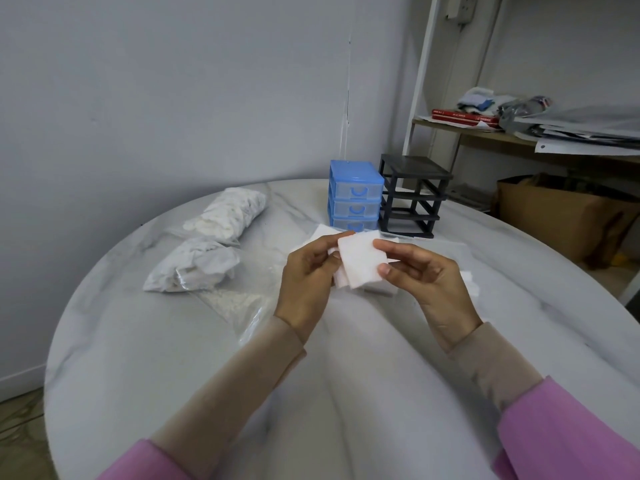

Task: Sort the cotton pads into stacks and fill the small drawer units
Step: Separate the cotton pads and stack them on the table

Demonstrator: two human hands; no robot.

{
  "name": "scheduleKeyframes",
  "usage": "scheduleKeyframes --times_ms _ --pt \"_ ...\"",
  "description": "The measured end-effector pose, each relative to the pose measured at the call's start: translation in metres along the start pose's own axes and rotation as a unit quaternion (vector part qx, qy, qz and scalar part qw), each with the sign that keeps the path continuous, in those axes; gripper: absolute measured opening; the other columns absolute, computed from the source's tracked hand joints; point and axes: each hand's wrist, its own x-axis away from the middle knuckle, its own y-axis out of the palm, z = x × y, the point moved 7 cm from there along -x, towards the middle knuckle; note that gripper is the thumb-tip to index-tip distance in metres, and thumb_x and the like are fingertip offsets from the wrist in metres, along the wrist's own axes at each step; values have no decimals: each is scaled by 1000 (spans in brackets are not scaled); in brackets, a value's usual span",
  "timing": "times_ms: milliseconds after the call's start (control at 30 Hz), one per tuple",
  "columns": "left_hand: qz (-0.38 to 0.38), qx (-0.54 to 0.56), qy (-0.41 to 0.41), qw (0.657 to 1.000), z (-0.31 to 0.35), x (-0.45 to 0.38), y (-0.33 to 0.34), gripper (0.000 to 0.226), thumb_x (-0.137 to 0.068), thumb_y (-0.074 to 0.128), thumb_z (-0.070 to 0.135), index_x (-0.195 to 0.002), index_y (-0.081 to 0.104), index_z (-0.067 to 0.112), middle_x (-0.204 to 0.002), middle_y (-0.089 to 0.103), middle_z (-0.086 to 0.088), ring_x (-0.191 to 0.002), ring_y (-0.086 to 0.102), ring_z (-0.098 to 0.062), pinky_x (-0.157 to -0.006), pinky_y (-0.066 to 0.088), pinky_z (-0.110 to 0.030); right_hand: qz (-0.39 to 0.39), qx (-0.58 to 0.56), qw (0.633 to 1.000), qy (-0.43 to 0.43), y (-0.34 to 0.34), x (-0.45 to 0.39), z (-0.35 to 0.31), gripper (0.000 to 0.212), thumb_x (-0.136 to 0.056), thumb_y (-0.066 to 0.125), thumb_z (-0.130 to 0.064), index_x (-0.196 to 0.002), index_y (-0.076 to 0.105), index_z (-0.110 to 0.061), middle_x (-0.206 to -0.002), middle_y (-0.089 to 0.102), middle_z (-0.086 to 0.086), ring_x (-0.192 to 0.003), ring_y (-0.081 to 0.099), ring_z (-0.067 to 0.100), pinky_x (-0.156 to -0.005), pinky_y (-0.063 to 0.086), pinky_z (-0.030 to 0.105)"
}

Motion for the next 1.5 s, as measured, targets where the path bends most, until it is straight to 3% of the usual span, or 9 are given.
scheduleKeyframes --times_ms 233,400,600,767,867,1267,1400,1500 --pt "1 29 -37 999 -1 2 2 40 -91 36 -9 -112 64 10 -114 65 -10 -101 62 -19 -70 53 -16 -4 2 1000 2 2 1 -1 30 -76 64 8 -95 69 -15 -88 72 -13 -75 58 1 -70 49 11" --pt "-7 43 -39 998 2 3 5 45 -86 34 -12 -108 64 13 -105 67 -6 -90 64 -12 -68 53 -16 -5 26 1000 -5 3 1 -3 30 -76 66 5 -95 69 -18 -85 71 -15 -72 56 1 -68 48 11" --pt "-7 53 -59 997 -1 3 3 44 -88 31 -4 -103 68 15 -108 68 -8 -98 64 -22 -74 53 -21 -15 78 997 0 6 3 -1 31 -67 73 -11 -97 70 -20 -85 70 -13 -64 55 5 -67 42 32" --pt "-15 37 -22 999 -1 3 4 31 -88 51 -7 -108 65 12 -100 69 -4 -88 66 -10 -77 54 -20 -23 80 997 -8 6 2 1 33 -70 73 3 -98 70 -15 -85 67 -4 -66 54 7 -64 46 15" --pt "-18 18 0 1000 -1 3 5 35 -85 54 -10 -108 63 15 -97 68 -2 -83 66 -6 -74 54 -19 -23 84 996 -10 6 2 1 32 -70 73 5 -95 70 -16 -85 66 0 -67 54 11 -67 48 17" --pt "13 13 -8 1000 -6 0 -1 25 -85 59 -2 -106 65 12 -100 69 -10 -89 67 -15 -79 55 -24 2 54 999 -9 5 3 0 34 -68 73 9 -92 70 -15 -81 68 -2 -65 57 6 -70 51 16" --pt "15 17 -15 1000 -7 0 -2 23 -87 58 -2 -106 67 7 -89 71 -3 -80 68 -9 -72 55 -23 -4 68 998 -10 6 4 1 33 -69 73 5 -92 70 -18 -77 68 -9 -65 57 6 -68 49 15" --pt "8 21 -10 1000 -6 1 -2 22 -87 58 -2 -98 68 14 -84 72 -1 -77 68 -8 -67 55 -22 -2 71 997 -6 6 4 1 22 -76 70 -2 -92 69 -16 -89 66 -8 -70 57 4 -70 49 17"
